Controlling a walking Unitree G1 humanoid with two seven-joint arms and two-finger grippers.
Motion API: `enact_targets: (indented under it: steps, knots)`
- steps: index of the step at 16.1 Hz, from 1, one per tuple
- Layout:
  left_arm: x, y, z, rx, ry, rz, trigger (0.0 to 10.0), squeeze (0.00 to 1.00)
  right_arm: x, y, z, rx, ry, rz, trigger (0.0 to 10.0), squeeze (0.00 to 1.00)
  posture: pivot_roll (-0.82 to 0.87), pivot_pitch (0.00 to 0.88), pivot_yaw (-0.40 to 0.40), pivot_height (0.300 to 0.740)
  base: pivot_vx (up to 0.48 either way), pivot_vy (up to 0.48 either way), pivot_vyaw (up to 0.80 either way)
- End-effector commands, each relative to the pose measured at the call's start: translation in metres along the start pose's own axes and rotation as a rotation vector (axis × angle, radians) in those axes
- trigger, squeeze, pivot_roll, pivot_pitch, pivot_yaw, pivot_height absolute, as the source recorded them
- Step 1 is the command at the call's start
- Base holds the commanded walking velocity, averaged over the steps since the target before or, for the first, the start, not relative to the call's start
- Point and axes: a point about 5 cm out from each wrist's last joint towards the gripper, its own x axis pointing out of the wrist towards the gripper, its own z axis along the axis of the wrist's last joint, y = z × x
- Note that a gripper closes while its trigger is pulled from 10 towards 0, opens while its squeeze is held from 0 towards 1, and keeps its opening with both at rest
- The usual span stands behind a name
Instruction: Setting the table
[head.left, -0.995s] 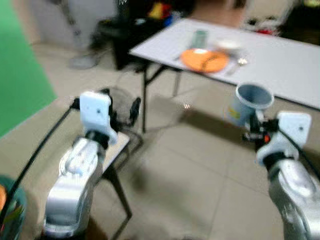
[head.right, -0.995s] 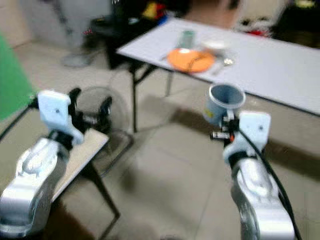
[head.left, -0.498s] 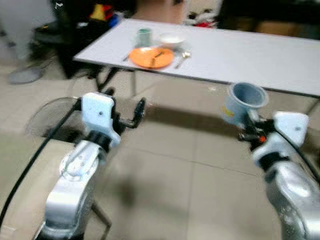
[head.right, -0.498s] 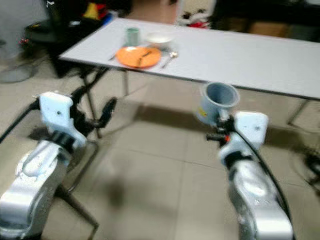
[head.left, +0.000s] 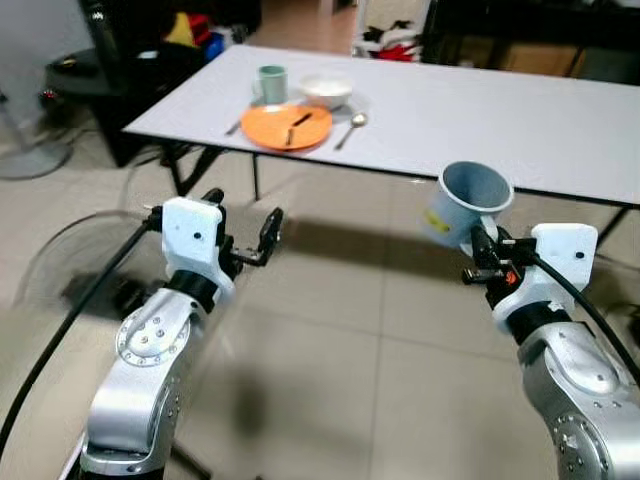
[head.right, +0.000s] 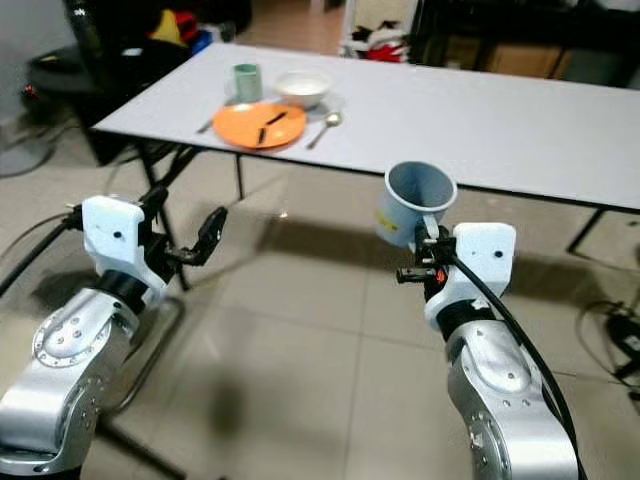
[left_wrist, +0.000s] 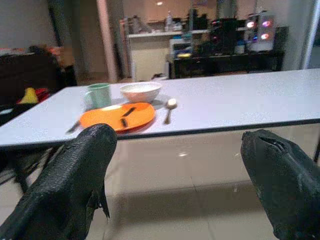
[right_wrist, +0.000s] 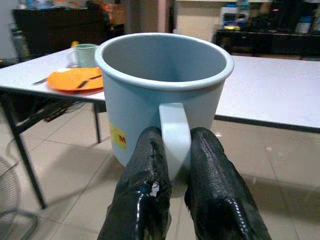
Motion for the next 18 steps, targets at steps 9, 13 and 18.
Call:
enact_targets:
  steps: [9,13,18]
  knots:
    - [0.003,-0.007,-0.005,-0.024,0.013,-0.017,10.0,0.0,0.002,-0.012,0.005,-0.014,-0.022,-0.056,10.0,0.0,0.05,0.0,0.014,0.74,0.339,0.0,-0.79]
    - [0.002,-0.005,-0.005,-0.022,0.01,-0.001,10.0,0.0,0.003,-0.01,0.006,-0.01,-0.03,-0.04,10.0,0.0,0.05,0.0,0.012,0.74,0.333,0.0,-0.51]
    - [0.003,0.0,-0.003,-0.006,-0.003,0.037,10.0,0.0,0.007,0.0,0.012,-0.022,-0.062,0.057,10.0,0.0,0.05,0.0,0.011,0.74,0.326,0.0,0.0]
